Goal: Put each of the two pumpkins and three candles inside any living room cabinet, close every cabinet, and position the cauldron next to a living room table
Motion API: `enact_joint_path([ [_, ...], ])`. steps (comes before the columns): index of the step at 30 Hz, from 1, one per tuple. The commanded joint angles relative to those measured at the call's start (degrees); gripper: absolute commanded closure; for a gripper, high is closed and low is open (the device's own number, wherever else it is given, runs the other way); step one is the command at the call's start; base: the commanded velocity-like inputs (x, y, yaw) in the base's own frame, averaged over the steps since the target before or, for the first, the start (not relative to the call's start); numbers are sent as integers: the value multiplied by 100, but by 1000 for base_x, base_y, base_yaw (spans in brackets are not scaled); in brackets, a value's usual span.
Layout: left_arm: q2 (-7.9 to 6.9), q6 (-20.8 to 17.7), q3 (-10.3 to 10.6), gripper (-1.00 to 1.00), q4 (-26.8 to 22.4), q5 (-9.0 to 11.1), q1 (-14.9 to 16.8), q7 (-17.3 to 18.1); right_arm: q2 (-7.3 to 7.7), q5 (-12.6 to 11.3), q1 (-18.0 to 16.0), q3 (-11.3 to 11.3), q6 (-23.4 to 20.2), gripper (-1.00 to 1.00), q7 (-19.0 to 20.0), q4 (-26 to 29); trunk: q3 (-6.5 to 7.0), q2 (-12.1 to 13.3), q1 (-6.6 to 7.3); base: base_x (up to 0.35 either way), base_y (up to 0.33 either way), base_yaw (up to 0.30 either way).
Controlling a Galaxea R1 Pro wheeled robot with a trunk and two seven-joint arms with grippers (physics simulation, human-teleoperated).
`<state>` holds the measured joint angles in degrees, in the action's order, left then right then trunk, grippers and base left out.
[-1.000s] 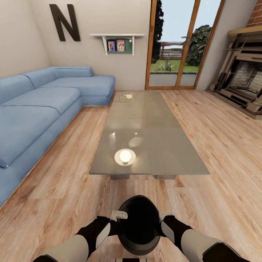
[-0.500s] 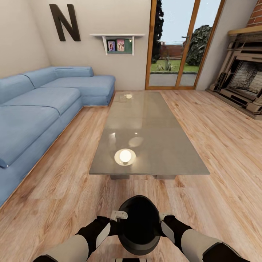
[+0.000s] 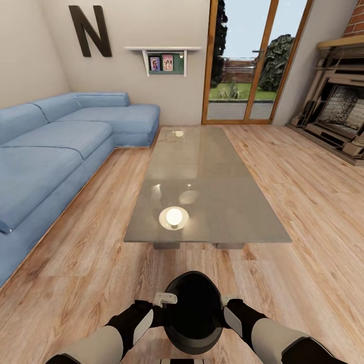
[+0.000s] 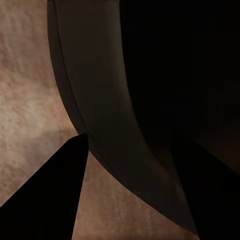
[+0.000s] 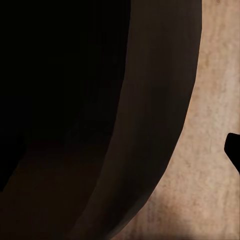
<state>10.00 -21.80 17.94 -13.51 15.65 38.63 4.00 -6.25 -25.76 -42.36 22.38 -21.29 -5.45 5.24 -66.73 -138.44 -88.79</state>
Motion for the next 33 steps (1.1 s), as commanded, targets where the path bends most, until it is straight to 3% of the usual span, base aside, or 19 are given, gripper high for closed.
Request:
enact_joint_path([
  [1, 0, -17, -45, 100, 244, -130, -5, -4, 1, -60, -1, 47, -30, -100, -35, 12, -5, 1, -25, 0, 0, 0],
  [14, 0, 71, -45, 100, 251, -126, -5, -4, 1, -60, -1, 47, -33, -100, -35, 12, -5, 1, -25, 0, 0, 0],
  [15, 0, 125, -45, -100, 252, -125, -5, -4, 1, -60, -1, 47, -33, -100, -35, 12, -5, 1, -25, 0, 0, 0],
  [33, 0, 185, -45, -100, 325, -123, -5, -4, -1, -52, -1, 48, -33, -100, -35, 12, -5, 1, -25, 0, 0, 0],
])
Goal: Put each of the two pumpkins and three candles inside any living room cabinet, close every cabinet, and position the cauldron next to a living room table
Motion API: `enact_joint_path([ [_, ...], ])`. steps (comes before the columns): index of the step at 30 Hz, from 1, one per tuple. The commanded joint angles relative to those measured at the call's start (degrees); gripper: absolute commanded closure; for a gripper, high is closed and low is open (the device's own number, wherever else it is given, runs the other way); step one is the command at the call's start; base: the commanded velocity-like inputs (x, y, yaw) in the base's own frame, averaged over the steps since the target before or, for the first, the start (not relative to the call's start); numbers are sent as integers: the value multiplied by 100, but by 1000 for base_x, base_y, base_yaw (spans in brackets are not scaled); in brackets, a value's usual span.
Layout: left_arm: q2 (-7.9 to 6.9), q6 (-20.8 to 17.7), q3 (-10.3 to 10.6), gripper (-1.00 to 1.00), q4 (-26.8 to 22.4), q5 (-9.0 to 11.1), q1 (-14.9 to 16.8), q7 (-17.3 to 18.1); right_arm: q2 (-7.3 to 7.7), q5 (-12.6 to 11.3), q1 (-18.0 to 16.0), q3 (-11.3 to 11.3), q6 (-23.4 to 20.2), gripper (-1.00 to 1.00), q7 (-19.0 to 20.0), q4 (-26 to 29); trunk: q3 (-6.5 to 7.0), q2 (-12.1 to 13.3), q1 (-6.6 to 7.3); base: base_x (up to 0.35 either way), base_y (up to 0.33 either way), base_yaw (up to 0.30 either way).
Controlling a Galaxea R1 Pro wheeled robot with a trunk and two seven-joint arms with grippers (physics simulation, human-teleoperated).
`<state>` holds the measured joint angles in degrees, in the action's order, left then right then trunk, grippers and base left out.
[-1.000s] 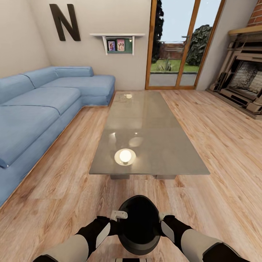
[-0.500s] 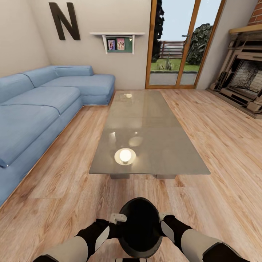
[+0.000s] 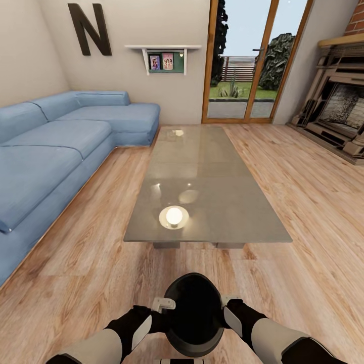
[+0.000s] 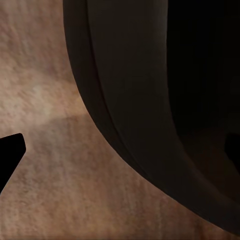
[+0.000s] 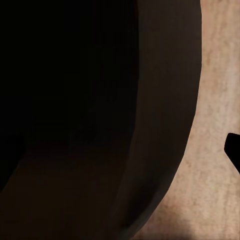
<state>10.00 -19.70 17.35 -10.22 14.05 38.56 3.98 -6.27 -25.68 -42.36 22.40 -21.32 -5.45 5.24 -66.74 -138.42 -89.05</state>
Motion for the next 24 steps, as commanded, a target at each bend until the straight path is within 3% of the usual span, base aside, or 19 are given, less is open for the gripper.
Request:
enact_joint_path([
  [1, 0, -26, 14, -100, -2, 37, 3, -2, 2, -60, -1, 47, -30, -100, -35, 12, -4, -2, 1, 0, 0, 0],
  [24, 0, -25, 14, -100, 3, 37, 3, -2, -1, -43, -1, 54, 127, -100, -44, 10, 14, 38, 23, 0, 0, 0],
])
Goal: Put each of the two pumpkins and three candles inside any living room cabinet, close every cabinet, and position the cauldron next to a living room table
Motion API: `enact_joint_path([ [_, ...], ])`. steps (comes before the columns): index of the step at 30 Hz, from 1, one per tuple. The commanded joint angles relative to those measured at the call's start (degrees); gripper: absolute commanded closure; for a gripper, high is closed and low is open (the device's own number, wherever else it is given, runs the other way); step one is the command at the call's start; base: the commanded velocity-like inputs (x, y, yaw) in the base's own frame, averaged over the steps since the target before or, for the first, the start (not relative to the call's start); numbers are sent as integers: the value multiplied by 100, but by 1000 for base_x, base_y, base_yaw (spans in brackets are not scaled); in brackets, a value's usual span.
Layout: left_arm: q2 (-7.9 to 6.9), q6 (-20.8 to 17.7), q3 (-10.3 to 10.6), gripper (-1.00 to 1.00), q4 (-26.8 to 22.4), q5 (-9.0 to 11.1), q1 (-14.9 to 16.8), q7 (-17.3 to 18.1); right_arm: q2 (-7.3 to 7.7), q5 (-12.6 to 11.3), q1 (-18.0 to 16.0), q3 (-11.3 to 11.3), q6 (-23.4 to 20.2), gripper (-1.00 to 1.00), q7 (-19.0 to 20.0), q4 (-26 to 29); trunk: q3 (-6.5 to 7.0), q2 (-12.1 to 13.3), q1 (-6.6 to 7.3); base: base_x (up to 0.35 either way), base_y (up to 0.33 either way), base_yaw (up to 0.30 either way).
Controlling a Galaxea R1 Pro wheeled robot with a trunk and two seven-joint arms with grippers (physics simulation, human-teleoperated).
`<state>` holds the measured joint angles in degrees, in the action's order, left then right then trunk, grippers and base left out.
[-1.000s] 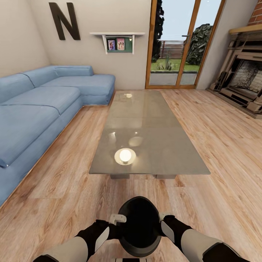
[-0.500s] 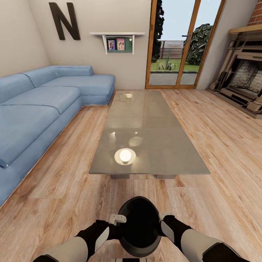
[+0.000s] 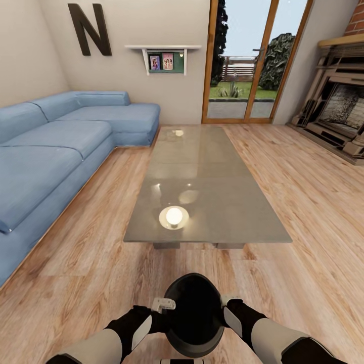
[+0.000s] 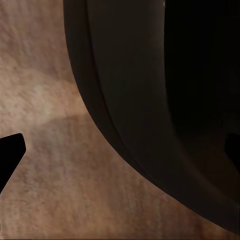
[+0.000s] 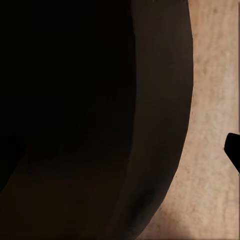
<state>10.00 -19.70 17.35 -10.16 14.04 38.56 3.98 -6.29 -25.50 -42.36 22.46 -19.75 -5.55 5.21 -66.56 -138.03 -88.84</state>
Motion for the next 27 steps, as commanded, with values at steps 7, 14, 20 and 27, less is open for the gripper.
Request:
enact_joint_path([
  [7, 0, -25, 14, -100, -10, 38, 2, -3, 4, -61, 0, 48, -29, -100, -41, 12, 122, 280, 155, 0, 0, 0],
  [14, 0, -25, 14, -100, -12, 38, 2, -3, 4, -61, 0, 48, -29, -100, -43, 15, 212, 481, 265, 0, 0, 0],
  [20, 0, -25, 14, -100, -12, 38, 2, -3, 3, -61, 0, 48, -29, -100, -43, 15, 212, 481, 265, -12, 0, 0],
  [27, 0, -25, 14, -100, -12, 38, 2, -3, 1, -61, 0, 48, -29, -100, -43, 15, 212, 481, 265, -119, 0, 0],
])
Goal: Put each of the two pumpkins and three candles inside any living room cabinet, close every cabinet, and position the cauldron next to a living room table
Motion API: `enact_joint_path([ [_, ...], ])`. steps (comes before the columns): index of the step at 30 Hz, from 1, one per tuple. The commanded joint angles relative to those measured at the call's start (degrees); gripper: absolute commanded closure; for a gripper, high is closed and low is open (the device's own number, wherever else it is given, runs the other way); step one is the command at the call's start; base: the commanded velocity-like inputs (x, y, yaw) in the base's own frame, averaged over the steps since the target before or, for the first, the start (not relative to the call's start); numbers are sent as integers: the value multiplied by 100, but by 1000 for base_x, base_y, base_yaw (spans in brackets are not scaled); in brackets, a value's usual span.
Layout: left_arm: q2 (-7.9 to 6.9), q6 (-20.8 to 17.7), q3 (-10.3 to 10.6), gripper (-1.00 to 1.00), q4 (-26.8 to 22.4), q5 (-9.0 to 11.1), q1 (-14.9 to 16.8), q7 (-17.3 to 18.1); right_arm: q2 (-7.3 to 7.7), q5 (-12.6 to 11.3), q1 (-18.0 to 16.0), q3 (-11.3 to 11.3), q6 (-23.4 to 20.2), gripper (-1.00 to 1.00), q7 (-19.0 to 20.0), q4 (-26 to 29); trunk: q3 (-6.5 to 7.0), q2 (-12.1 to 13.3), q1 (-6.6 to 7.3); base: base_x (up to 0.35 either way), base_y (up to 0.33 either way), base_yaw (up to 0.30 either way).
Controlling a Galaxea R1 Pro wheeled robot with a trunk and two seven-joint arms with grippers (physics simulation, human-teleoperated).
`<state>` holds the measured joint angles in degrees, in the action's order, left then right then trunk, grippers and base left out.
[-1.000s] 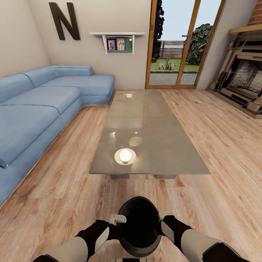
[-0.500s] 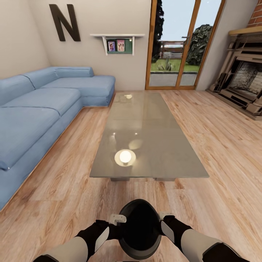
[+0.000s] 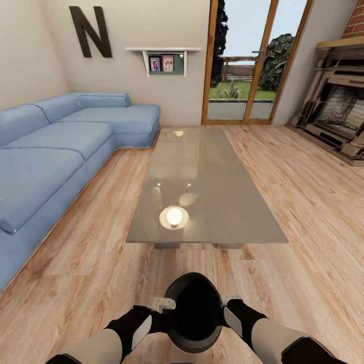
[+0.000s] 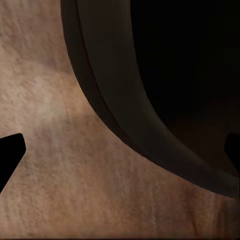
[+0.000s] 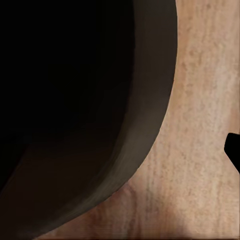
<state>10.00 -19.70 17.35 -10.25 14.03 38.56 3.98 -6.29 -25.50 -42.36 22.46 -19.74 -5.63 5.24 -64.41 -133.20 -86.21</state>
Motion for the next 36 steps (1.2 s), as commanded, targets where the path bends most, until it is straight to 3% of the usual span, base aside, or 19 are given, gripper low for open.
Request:
enact_joint_path([
  [1, 0, -26, 14, -100, -3, 38, 3, -2, 2, -60, -1, 48, -30, -100, -34, 12, -4, -2, 2, -75, 0, 0],
  [23, 0, -163, 14, -100, -66, 46, 3, -7, 5, -60, -1, 58, -99, -100, -78, 12, 355, 800, 441, -2, 0, 0],
  [25, 0, -335, 14, -100, -89, 51, 3, -47, 5, -57, -1, 62, -104, -100, -78, 12, 391, 881, 485, 0, 0, 0],
  [27, 0, -922, 14, -100, -324, 54, 3, -122, 5, -48, -1, 72, -198, -100, -80, 14, 427, 961, 529, 0, 0, 0],
  [29, 0, -1157, 14, -100, -420, 55, 3, -134, 7, -49, -1, 63, -374, -100, -68, 20, 462, 1041, 573, 0, 0, 0],
  [36, 0, -1324, 1, -100, -485, 55, 3, -215, 13, -64, -1, 50, -706, -100, -65, 33, 588, 1322, 727, 0, 0, 0],
])
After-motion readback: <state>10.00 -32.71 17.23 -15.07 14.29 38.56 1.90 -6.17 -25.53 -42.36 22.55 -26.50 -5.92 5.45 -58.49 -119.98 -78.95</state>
